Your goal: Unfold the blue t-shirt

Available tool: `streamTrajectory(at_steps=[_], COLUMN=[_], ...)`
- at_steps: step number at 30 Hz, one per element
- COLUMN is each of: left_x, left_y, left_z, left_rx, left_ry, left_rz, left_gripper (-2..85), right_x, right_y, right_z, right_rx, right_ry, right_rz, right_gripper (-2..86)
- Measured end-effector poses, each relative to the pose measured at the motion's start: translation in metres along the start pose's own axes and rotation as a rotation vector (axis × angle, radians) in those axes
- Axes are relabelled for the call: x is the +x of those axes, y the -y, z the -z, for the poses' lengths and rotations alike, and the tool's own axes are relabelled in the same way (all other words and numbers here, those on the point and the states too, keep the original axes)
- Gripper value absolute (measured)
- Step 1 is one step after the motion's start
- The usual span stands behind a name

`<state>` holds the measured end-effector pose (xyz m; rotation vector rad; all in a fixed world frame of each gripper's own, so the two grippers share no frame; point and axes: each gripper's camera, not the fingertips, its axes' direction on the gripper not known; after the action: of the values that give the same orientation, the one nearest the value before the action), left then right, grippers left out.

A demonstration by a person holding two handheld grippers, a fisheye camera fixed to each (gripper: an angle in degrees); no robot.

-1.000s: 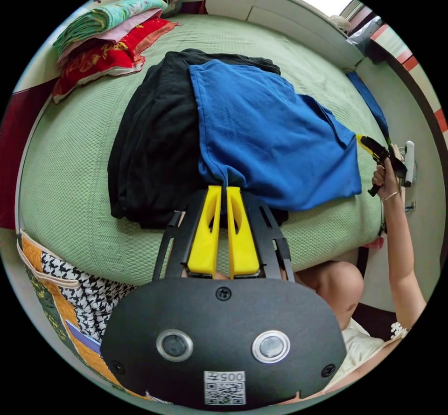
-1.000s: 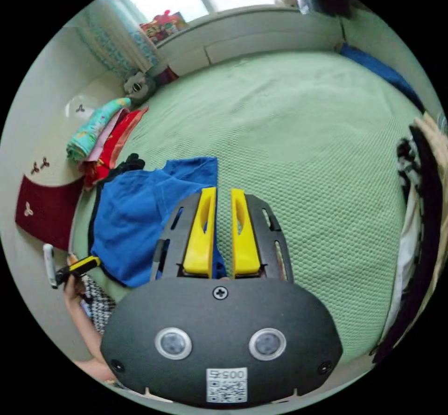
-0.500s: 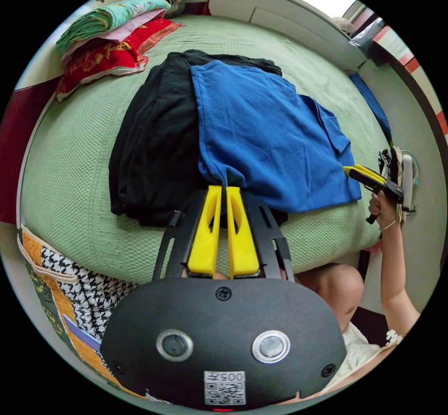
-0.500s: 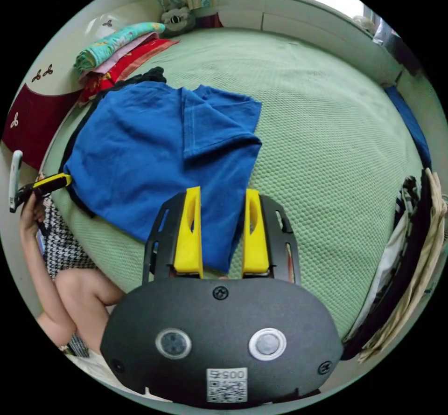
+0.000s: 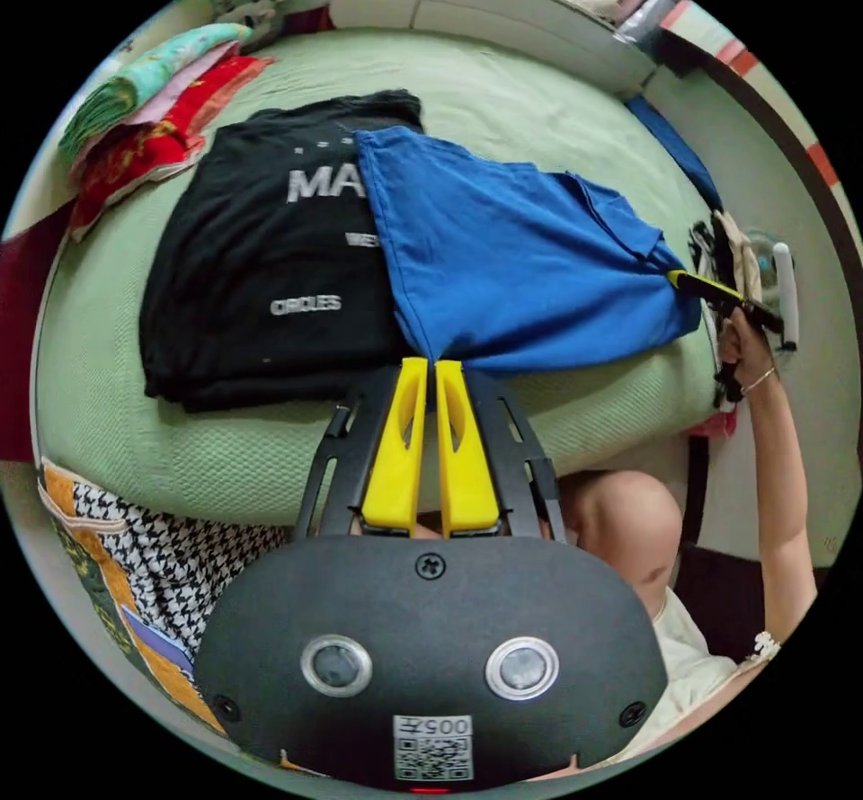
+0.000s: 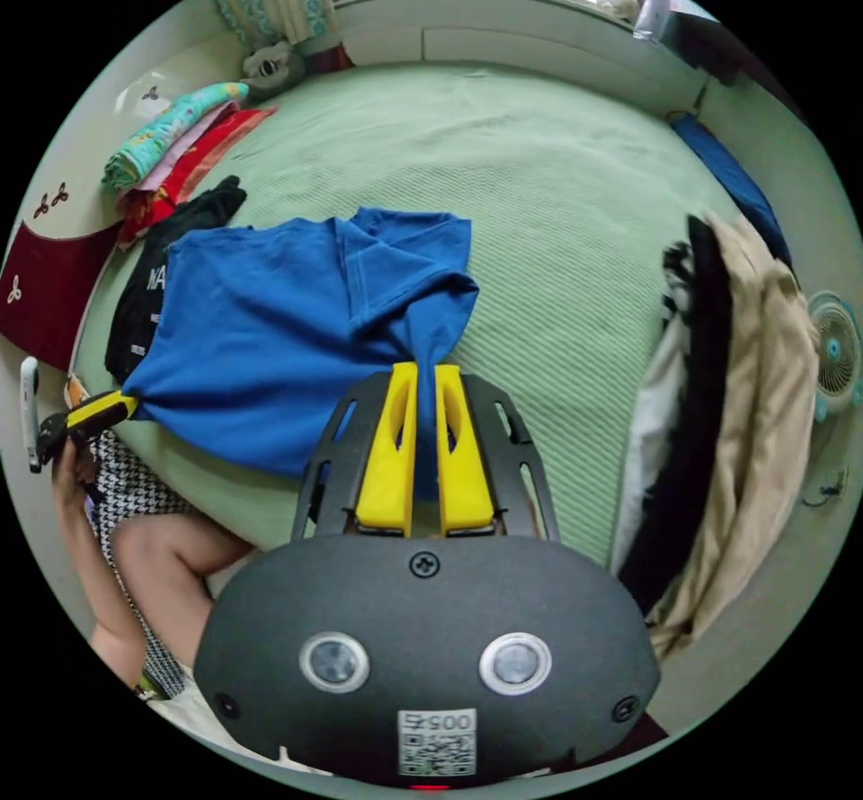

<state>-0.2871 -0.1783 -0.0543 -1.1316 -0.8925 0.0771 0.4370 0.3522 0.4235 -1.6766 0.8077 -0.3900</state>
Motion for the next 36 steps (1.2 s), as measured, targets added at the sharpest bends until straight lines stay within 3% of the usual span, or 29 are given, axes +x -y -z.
streamTrajectory(at_steps=[4, 8, 15, 20, 25, 36], left_x=[0.062, 0.072, 0.053, 0.062, 0.07, 0.069], left_y=[-0.009, -0.032, -0.06, -0.052, -0.045, -0.019], left_z=[-0.029, -0.033, 0.018, 0.019, 0.008, -0.012], left_rx=[-0.055, -0.06, 0.11, 0.145, 0.158, 0.23], left_ry=[0.079, 0.11, 0.135, 0.12, 0.114, 0.062], left_rz=[-0.064, -0.03, 0.018, -0.009, -0.037, -0.05], left_gripper=[3.1, 4.9, 6.4, 6.4, 6.5, 9.2], right_x=[0.057, 0.087, 0.082, 0.02, 0.014, 0.056], right_y=[-0.049, -0.086, -0.12, -0.106, -0.087, -0.214], right_z=[0.012, 0.013, 0.039, 0.018, -0.023, 0.057], right_rx=[0.007, -0.028, 0.143, 0.186, 0.064, 0.252], right_ry=[0.004, 0.066, 0.126, -0.003, -0.125, 0.091], right_rz=[-0.107, -0.091, 0.029, 0.19, 0.115, 0.05], right_gripper=[2.5, 9.6, 12.8, 10.5, 2.7, -1.1])
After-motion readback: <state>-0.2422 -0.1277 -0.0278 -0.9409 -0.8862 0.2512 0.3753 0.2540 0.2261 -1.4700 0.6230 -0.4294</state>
